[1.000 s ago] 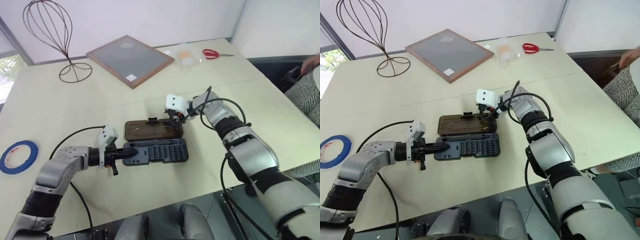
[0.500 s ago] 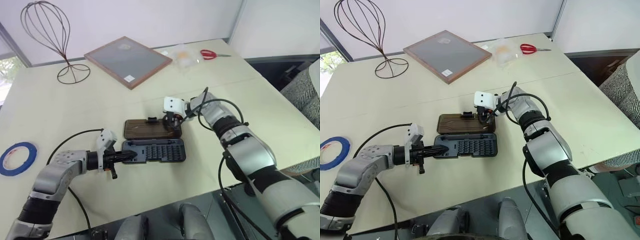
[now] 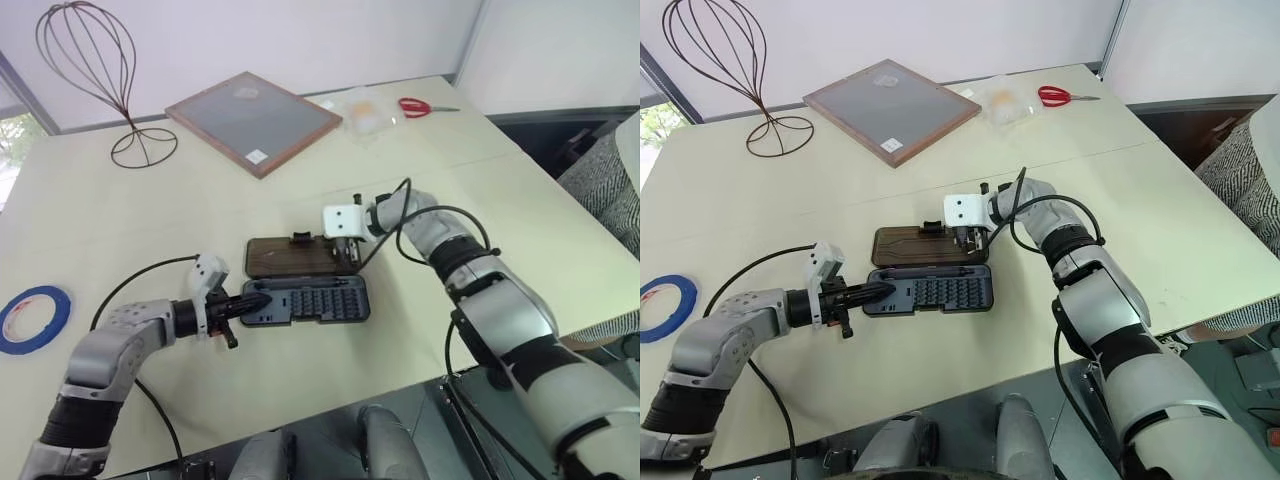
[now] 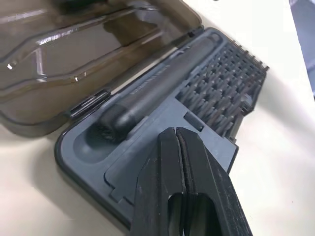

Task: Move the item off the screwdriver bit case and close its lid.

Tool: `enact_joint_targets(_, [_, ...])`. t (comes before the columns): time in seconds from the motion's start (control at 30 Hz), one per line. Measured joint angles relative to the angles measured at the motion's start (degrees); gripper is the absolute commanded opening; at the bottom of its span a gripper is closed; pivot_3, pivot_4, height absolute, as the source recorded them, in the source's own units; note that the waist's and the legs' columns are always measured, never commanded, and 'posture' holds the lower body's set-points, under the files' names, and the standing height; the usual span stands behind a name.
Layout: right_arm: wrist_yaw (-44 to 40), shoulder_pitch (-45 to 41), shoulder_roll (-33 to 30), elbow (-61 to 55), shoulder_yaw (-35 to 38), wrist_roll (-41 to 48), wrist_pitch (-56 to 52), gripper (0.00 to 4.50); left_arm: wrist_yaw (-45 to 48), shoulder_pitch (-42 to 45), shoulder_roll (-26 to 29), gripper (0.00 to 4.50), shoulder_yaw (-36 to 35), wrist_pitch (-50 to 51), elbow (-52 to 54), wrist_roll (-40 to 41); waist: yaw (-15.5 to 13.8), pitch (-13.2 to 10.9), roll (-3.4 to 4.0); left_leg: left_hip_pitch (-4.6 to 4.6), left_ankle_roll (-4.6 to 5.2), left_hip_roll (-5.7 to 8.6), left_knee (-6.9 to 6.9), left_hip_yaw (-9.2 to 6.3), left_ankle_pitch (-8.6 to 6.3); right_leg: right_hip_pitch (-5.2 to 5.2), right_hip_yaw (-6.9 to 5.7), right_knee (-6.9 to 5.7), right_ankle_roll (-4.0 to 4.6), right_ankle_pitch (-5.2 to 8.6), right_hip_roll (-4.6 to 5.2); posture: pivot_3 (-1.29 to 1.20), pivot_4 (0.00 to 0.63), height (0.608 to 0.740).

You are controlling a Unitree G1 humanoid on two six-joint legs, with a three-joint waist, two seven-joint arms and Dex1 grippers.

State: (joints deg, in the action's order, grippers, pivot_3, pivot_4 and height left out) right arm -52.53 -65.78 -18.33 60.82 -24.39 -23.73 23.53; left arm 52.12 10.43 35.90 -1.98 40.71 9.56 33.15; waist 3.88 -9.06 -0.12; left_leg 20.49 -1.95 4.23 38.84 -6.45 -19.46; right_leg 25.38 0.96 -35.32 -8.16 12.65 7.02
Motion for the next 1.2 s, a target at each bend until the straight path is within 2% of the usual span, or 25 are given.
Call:
enact_joint_targets(0.17, [4.7,3.8,-2.7,-8.2,-0.9,-2.4,3.2,0.06,-0.5,1.7,-0.3,0.00,-0.2,0.7,-0.3,0.1,0.1,0.0,0.00,-0.01,0.00,0.01,-0.02,0.02,0.00,0.02,0.00,0.00,0.00,0.00,0.00,0.00,0.150,0.740])
enact_joint_targets(0.67, [10.9,12.1,-6.6,-31.1,-1.0,-5.9,0.5,0.06,-1.7,4.4,-1.2,0.00,-2.4,3.0,-1.2,2.7,-0.1,0.0,-0.02,0.03,0.00,0.01,-0.01,0.04,0.00,0.01,0.00,0.06,0.00,0.00,0.00,0.00,0.150,0.740])
enact_joint_targets(0.83, [11.9,13.9,-7.4,-34.9,-1.0,-6.8,-0.9,0.06,-2.9,7.1,-2.2,0.00,-5.6,5.0,-1.5,6.2,-0.1,0.0,-0.02,0.02,0.00,0.01,-0.01,0.05,0.00,0.01,0.00,0.07,0.00,0.00,0.00,0.00,0.150,0.740])
enact_joint_targets(1.03, [12.4,15.0,-7.6,-37.2,-1.0,-7.4,-1.9,0.06,-7.5,14.2,-4.8,0.00,-11.1,9.3,-1.9,13.7,-0.2,0.0,-0.04,0.02,0.00,0.01,0.00,0.04,0.00,0.00,0.00,0.07,0.00,0.00,0.00,0.00,0.150,0.740])
enact_joint_targets(1.2, [12.4,15.1,-7.5,-37.7,-1.1,-7.6,-2.1,0.06,-12.5,20.1,-5.4,0.00,-14.0,7.6,-7.1,13.1,-0.1,0.0,-0.05,0.01,0.00,0.03,-0.01,0.05,0.00,0.00,0.00,0.08,0.00,0.00,0.00,0.00,0.150,0.740])
